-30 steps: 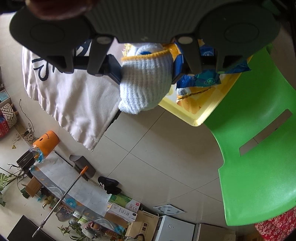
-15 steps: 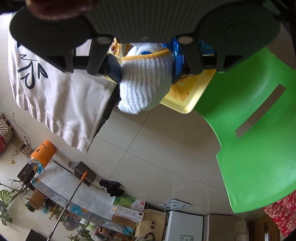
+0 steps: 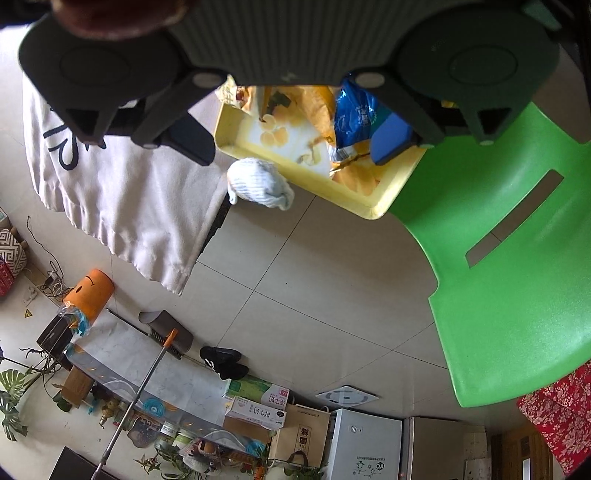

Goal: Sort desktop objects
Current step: 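Move both tools back over the remaining glove and blue bag on the cloth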

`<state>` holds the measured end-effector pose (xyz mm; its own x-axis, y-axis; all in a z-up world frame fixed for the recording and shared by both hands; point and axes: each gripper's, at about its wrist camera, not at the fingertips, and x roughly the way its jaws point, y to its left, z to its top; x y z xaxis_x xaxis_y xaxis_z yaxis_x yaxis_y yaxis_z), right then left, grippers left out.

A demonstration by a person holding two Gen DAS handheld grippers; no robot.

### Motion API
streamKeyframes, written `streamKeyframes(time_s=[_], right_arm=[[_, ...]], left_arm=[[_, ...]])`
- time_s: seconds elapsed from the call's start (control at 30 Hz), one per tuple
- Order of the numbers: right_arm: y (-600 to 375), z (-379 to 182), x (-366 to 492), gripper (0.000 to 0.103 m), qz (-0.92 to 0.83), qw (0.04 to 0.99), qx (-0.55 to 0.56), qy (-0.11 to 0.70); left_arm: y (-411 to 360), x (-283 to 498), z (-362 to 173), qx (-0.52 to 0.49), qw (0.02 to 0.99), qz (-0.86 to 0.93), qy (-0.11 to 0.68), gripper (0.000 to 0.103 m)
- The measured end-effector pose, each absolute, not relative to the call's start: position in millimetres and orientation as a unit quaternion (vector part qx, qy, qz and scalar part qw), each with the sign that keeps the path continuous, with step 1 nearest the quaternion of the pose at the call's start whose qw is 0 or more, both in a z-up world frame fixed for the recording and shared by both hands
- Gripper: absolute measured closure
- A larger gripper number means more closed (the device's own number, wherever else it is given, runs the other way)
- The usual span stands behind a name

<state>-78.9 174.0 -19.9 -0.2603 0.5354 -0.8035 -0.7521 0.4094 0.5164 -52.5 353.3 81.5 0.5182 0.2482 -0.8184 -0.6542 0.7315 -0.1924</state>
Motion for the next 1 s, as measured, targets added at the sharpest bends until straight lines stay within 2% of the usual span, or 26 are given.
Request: streamKeyframes(time_s=[0.17, 0.57, 0.83, 1.0], right_arm=[[164, -39, -95, 0.029, 0.553, 0.574, -0.167, 0.581], [182, -64, -126, 0.029, 0.533, 0.583, -0.259, 0.556], [191, -66, -98, 0.029, 0.454, 0.668, -0.181, 0.561], [172, -61, -80, 0.029, 0.434, 0.676, -0.179, 0.568]], left_arm=[[349, -57, 93, -0.254, 0.842, 0.265, 0.395, 0.001], [345, -60, 96, -0.267, 0.838, 0.269, 0.392, 0.001], [345, -60, 96, -0.29, 0.831, 0.274, 0.387, 0.001], [337, -54, 95, -0.286, 0.834, 0.269, 0.389, 0.001]])
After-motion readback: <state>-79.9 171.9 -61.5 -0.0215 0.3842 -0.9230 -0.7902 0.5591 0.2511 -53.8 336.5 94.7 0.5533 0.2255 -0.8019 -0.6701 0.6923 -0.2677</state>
